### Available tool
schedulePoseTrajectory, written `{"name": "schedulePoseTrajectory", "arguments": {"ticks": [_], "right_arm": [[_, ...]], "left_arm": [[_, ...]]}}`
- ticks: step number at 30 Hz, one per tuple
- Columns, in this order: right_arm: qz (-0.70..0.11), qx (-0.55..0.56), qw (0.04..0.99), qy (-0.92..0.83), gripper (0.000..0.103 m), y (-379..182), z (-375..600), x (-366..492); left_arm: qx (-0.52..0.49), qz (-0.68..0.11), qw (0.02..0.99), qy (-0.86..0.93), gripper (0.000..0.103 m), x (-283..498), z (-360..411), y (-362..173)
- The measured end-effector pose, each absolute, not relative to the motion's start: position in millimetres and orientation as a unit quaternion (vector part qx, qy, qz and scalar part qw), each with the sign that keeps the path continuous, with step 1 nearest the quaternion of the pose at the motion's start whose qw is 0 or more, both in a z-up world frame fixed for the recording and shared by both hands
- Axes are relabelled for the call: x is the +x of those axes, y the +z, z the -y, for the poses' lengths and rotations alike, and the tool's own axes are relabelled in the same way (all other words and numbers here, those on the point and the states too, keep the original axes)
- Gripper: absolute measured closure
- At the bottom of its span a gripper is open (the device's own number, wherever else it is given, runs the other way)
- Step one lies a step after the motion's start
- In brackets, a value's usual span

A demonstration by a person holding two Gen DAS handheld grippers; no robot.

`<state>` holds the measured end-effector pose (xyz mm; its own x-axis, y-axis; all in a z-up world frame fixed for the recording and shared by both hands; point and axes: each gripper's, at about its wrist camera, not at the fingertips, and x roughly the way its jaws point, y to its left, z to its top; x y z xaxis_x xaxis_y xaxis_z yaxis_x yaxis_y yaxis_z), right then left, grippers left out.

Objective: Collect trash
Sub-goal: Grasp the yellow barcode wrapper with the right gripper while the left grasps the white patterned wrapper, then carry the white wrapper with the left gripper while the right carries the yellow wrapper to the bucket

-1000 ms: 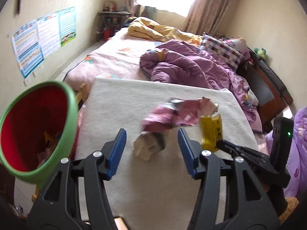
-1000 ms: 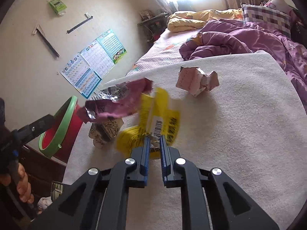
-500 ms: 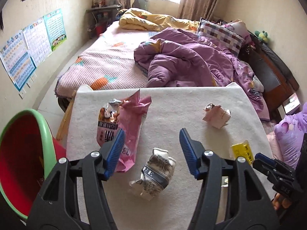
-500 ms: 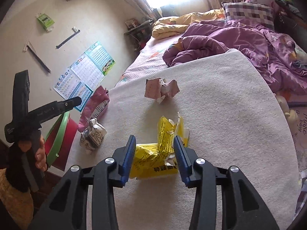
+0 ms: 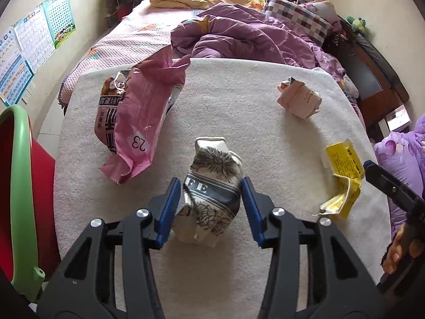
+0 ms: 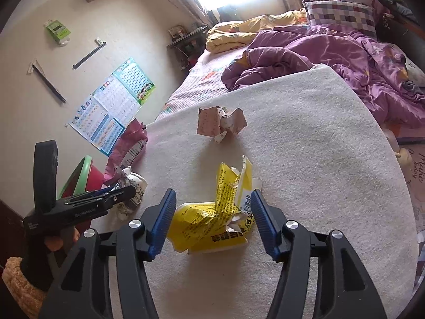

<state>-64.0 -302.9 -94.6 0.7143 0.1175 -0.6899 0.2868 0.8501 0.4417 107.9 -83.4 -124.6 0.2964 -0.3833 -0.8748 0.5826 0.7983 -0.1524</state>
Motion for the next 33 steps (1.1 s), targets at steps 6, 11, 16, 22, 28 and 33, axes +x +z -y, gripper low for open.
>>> {"name": "schedulePoseTrajectory", "arguments": {"ticks": [6,11,16,22,28,33], "right_arm": [[-0.393,0.275,0.875,-0.062,0.037,-105,306,-50],[-0.42,0.275,0.864,-0.045,0.075,-117,298,-45],[-0.405,0.255,0.877,-0.033,0.076,-106,283,-50],[-0.372,0.241,0.896,-0.015,0.076,-78,259,-53],[-0.355,0.211,0.911,0.015,0.075,-52,218,-48],[-0.346,0.19,0.918,0.041,0.075,-35,183,-40]], "left_arm": [[0.06,-0.499,0.812,-0.297,0.064,96,70,-115],[0.035,-0.467,0.833,-0.293,0.064,77,50,-89],[0.008,-0.436,0.856,-0.278,0.064,65,22,-62],[-0.004,-0.412,0.878,-0.245,0.063,61,-14,-40],[-0.019,-0.397,0.893,-0.211,0.063,64,-55,-30],[-0.032,-0.388,0.9,-0.194,0.063,67,-83,-24]]}}
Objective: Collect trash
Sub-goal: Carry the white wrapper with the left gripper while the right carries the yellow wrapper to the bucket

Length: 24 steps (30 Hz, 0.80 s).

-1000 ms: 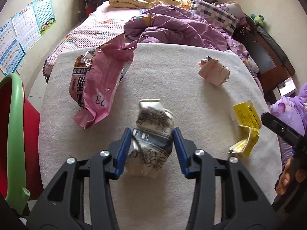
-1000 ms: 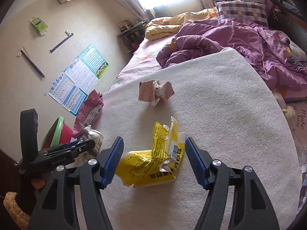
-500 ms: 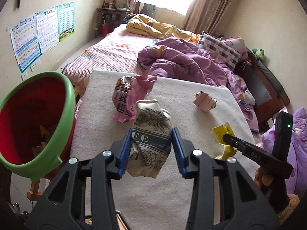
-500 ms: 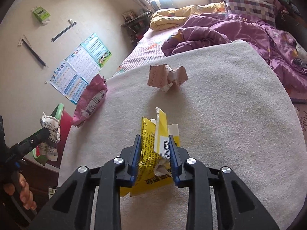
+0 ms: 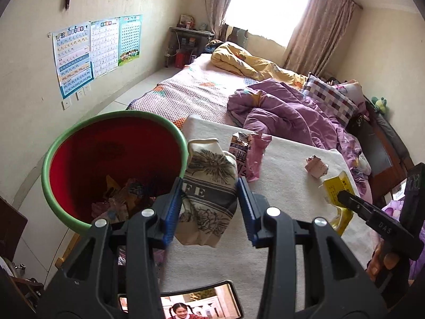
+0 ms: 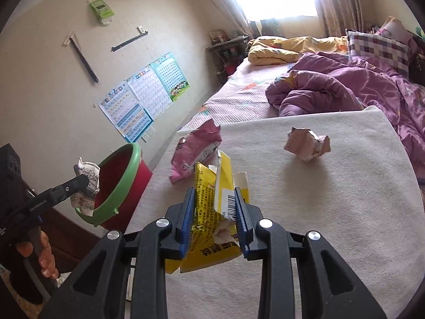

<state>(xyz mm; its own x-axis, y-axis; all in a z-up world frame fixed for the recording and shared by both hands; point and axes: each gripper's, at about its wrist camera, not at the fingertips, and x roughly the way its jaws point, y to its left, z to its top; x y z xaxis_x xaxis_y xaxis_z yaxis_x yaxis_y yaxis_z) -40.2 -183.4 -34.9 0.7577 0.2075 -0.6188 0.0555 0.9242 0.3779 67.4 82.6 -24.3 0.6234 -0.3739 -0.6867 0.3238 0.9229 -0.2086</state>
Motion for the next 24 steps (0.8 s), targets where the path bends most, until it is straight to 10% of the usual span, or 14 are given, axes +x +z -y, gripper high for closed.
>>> {"name": "schedulePoseTrajectory", "arguments": {"ticks": [24], "right_arm": [[-0.335,0.158,0.926,0.073,0.074,-19,105,-21]], "left_arm": [[-0.026,-0.38,0.902,-0.205,0.064,75,-136,-24]]}}
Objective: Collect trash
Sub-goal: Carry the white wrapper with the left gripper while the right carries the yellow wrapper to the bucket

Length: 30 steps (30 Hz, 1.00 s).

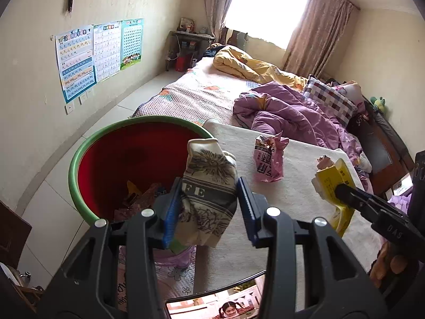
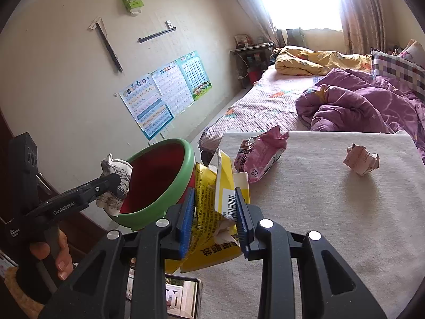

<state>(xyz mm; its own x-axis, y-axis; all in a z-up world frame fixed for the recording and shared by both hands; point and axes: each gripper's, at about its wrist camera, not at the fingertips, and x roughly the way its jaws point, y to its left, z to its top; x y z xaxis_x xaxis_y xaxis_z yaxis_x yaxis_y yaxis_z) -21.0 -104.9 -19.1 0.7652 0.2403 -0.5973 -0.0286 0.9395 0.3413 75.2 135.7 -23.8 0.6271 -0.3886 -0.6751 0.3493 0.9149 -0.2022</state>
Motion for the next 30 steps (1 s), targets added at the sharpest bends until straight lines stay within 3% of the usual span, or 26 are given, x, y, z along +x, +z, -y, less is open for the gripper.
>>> {"name": "schedulePoseTrajectory", "arguments": {"ticks": [30], "right_arm": [[-0.326,0.14,0.93,0.092,0.073,-24,37,19]], "left_arm": [[-0.014,-0.39,0.898,-0.203,0.063,103,-178,-37]]}}
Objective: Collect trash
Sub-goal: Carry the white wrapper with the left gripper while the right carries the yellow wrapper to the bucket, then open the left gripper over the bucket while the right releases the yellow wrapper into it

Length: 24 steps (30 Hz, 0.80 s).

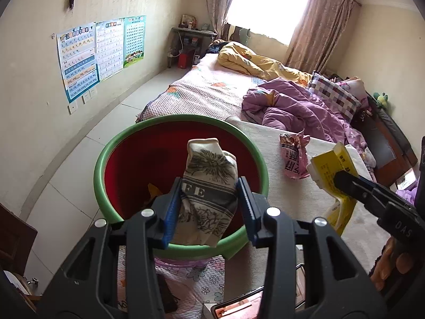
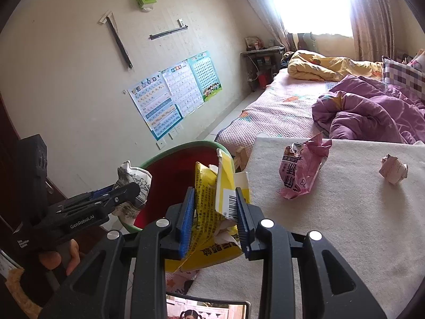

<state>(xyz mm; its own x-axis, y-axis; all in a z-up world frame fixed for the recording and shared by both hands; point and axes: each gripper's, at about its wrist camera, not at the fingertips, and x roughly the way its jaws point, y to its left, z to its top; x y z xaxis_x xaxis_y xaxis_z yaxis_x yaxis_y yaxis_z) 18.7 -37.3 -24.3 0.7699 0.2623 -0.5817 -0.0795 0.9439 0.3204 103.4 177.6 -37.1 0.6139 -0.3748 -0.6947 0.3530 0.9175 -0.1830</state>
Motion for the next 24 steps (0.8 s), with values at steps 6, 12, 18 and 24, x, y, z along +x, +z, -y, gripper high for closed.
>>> {"name": "schedulePoseTrajectory", "arguments": {"ticks": [6,12,18,24], "right_arm": [[-0.325,0.117,0.932,0.109,0.073,-25,17,44],[-0.32,0.087,0.935,0.125,0.073,-26,-5,70],[-0.323,0.082,0.935,0.124,0.05,-32,-14,82],[-0.322,0.102,0.935,0.107,0.043,-37,7,69]], "left_arm": [[-0.015,-0.4,0.896,-0.193,0.063,117,-186,-46],[-0.01,-0.408,0.894,-0.187,0.063,129,-191,-55],[-0.007,-0.423,0.89,-0.17,0.046,136,-193,-65],[-0.014,-0.427,0.891,-0.156,0.038,134,-196,-70]]}}
